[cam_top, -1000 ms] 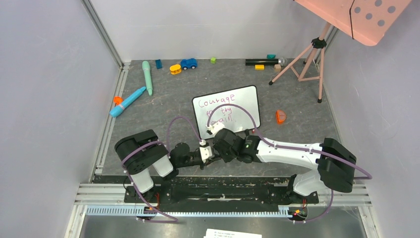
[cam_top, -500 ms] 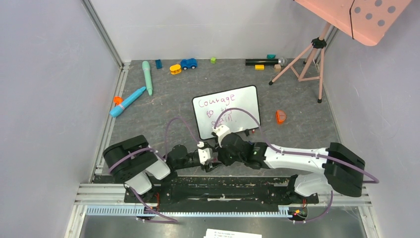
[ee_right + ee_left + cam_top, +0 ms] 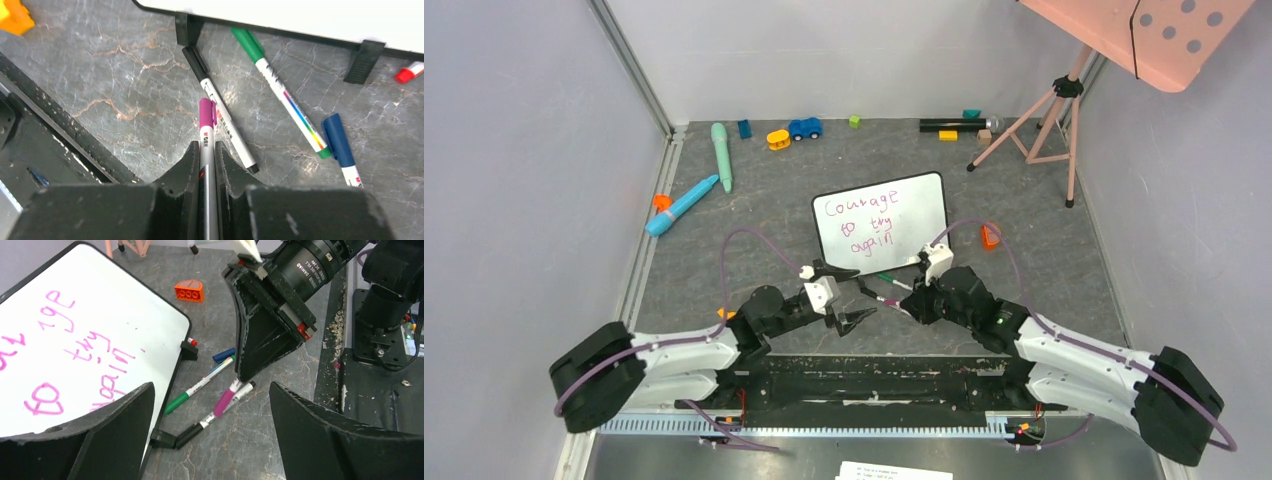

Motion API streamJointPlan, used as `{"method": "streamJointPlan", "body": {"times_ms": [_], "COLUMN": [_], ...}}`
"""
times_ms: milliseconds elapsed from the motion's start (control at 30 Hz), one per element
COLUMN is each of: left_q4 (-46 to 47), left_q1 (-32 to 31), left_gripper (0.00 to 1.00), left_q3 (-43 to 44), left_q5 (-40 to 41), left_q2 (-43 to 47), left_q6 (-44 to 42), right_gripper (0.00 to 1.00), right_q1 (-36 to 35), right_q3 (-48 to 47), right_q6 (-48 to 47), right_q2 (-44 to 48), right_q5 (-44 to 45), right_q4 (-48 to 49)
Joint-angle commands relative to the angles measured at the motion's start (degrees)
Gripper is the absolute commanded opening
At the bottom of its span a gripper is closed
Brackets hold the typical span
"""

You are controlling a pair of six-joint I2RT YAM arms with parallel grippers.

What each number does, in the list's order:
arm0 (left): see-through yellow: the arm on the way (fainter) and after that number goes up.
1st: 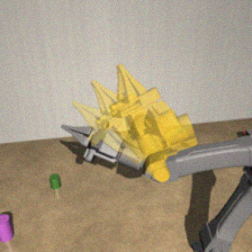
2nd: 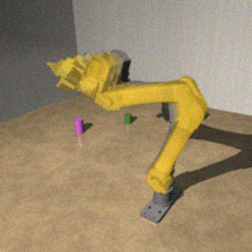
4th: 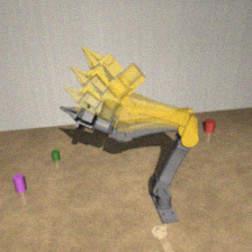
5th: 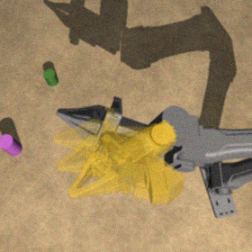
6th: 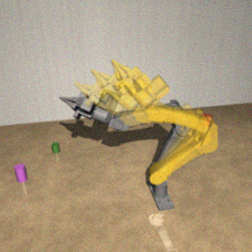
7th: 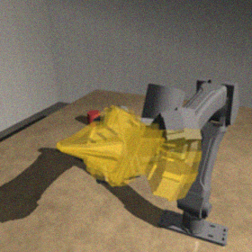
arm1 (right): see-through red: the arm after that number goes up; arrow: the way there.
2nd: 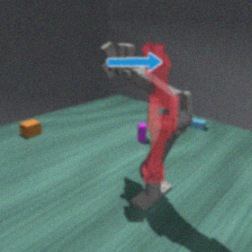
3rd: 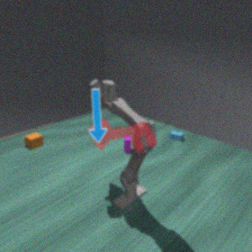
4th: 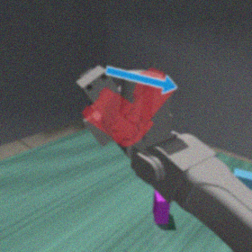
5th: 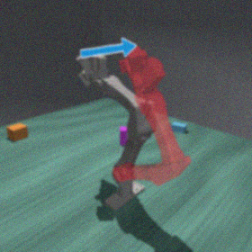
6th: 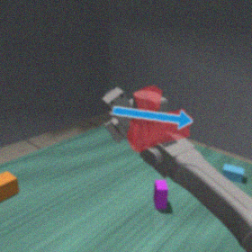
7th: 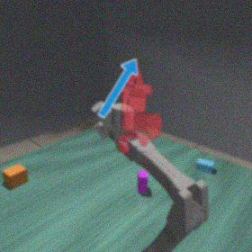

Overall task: Write a sentence on the whiteboard
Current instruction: Close the whiteboard marker at the center of the board, then place the whiteboard marker at the center of the board.

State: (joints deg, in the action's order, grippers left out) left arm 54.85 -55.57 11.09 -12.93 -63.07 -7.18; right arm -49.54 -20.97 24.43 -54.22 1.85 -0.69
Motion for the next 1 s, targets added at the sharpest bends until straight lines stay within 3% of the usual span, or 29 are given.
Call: {"method": "streamJointPlan", "body": {"times_ms": [0,367,400,467,533,600,767,967], "left_q4": [-11.62,-41.51,-43.42,-45.96,-47.45,-47.96,-49.06,-50.97], "left_q1": [0.21,0.46,0.51,0.68,0.84,0.95,2.41,5.47], "left_gripper": [0.90,0.95,0.95,0.96,0.96,0.96,0.97,0.96], "left_q3": [-0.62,3.55,4.35,5.77,6.79,7.33,7.62,7.89], "left_q5": [6.96,31.14,32.47,34.85,35.85,36.52,42.41,44.76], "left_q2": [7.51,30.42,30.80,30.52,29.50,28.69,28.59,30.09], "left_q6": [6.08,14.25,14.66,14.91,14.31,12.71,11.47,9.03], "right_gripper": [0.00,0.00,0.04,0.23,0.51,0.65,0.71,0.70], "right_q1": [2.86,8.84,9.38,10.17,11.30,12.55,16.01,20.71], "right_q3": [2.06,2.06,2.09,2.44,3.24,3.79,1.30,1.10], "right_q6": [0.14,-0.85,-1.15,-1.79,-1.60,-1.56,-3.69,-5.84], "right_q2": [2.97,0.48,-0.22,-1.41,-1.51,-0.59,2.54,14.03], "right_q5": [-4.69,-9.25,-9.29,-9.25,-8.93,-8.32,-4.19,11.84], "right_q4": [7.83,12.86,12.90,12.77,12.66,12.18,4.89,-2.00]}}
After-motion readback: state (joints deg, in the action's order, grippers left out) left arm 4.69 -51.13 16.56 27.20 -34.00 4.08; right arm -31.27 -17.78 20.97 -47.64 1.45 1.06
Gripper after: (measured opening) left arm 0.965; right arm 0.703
